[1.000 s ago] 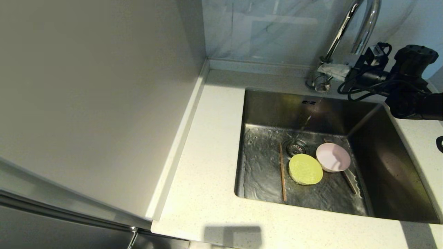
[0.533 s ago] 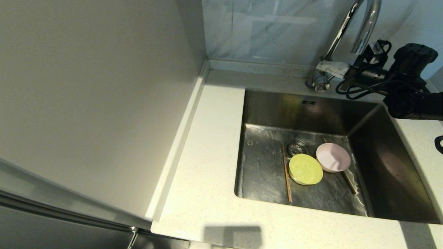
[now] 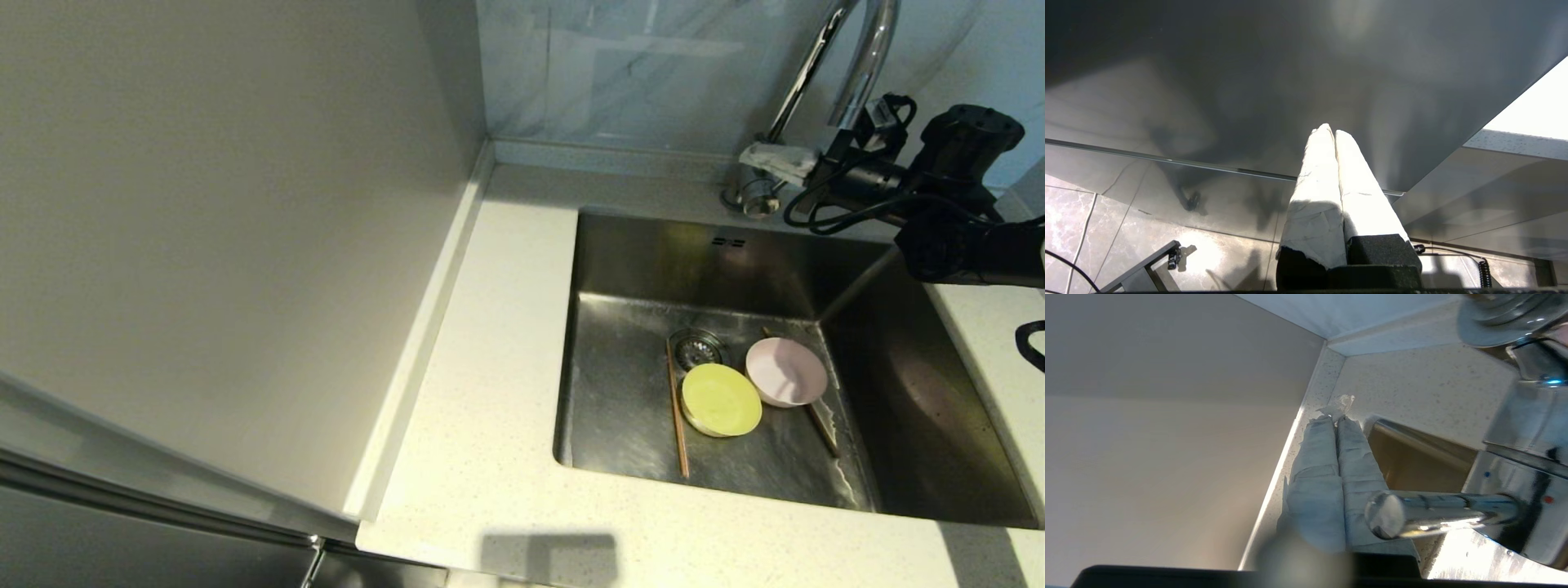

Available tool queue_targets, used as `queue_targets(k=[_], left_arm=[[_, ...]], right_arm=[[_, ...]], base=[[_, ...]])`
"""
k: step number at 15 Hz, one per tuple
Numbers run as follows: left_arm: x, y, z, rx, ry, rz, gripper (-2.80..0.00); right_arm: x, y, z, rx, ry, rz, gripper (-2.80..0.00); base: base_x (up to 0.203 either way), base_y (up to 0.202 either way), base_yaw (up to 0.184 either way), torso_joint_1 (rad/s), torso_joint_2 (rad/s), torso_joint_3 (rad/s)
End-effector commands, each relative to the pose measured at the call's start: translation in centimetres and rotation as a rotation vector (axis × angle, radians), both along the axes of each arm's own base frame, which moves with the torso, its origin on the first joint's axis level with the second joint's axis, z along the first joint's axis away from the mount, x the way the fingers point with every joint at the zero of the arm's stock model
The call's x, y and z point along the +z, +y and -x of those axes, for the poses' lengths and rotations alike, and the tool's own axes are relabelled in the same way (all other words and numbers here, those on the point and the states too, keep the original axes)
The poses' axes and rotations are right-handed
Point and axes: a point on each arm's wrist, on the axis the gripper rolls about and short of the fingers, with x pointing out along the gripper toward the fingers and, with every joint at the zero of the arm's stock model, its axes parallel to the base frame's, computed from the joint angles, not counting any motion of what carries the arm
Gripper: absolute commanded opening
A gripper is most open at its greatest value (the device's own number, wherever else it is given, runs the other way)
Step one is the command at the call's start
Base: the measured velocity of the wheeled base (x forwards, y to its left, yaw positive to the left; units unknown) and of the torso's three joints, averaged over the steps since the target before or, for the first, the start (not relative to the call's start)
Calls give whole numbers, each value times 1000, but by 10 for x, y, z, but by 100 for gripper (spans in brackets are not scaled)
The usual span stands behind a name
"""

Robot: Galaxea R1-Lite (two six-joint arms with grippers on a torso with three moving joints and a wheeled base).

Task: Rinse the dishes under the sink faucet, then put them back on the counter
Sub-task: Turn off the faucet

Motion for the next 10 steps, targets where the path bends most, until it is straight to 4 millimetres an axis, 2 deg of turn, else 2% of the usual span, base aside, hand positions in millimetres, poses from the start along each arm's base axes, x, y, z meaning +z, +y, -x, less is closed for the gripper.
queue_targets(k=[1, 5, 10], left_arm=[[0, 0, 0, 0, -3, 0, -280], [0, 0, 0, 0, -3, 0, -280], [0, 0, 0, 0, -3, 0, -280]], right_arm=[[1, 2, 0, 12, -16, 1, -280], [14, -3, 11, -3, -33, 4, -280], [14, -35, 52, -77, 68, -6, -280]], base=[[0, 0, 0, 0, 0, 0], [0, 0, 0, 0, 0, 0], [0, 0, 0, 0, 0, 0]])
